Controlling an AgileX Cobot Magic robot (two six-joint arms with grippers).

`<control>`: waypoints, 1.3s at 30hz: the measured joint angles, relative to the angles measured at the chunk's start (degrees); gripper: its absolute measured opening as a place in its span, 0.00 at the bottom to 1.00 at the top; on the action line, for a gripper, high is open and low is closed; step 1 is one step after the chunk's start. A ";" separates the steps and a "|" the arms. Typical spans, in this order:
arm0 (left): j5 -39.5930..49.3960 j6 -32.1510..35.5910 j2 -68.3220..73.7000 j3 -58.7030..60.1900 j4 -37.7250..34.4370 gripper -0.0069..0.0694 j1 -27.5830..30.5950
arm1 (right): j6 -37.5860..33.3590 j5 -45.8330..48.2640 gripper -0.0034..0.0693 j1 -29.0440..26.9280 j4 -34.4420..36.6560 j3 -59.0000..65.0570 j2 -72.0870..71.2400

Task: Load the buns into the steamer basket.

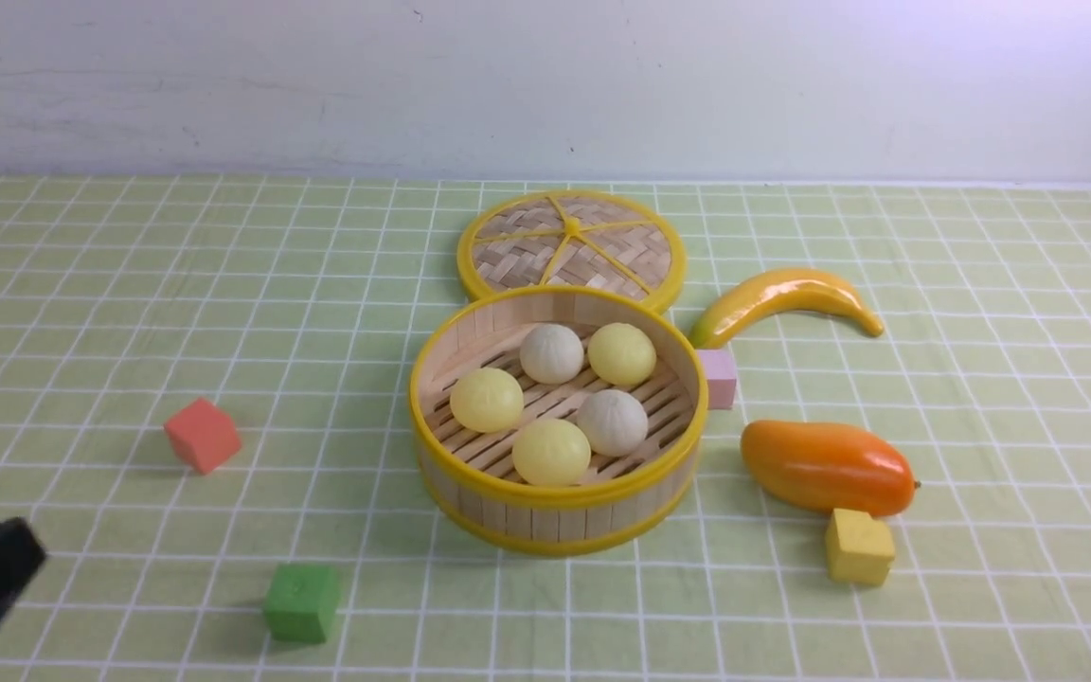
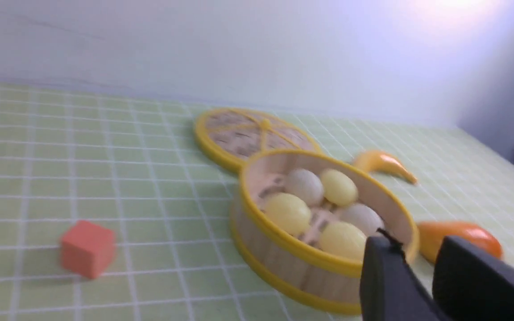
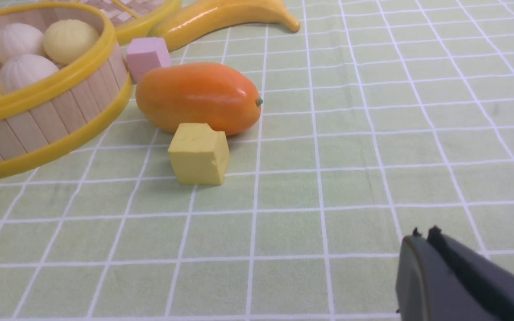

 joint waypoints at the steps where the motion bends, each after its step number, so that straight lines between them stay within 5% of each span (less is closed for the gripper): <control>1: 0.00 -1.15 -2.61 2.44 -0.21 0.25 3.39 | 0.00 0.00 0.04 0.00 0.00 0.00 0.00; 7: 6.94 -2.48 -12.04 12.58 -0.39 0.07 11.32 | 0.00 0.06 0.05 0.00 0.05 0.00 -0.07; 12: 15.69 -2.67 -12.22 13.19 -1.15 0.07 11.45 | 0.00 0.06 0.05 0.00 0.17 0.00 -0.07; 39: 15.84 -2.67 -12.26 13.19 -1.51 0.07 11.45 | 0.00 0.06 0.09 0.00 0.22 0.00 -0.11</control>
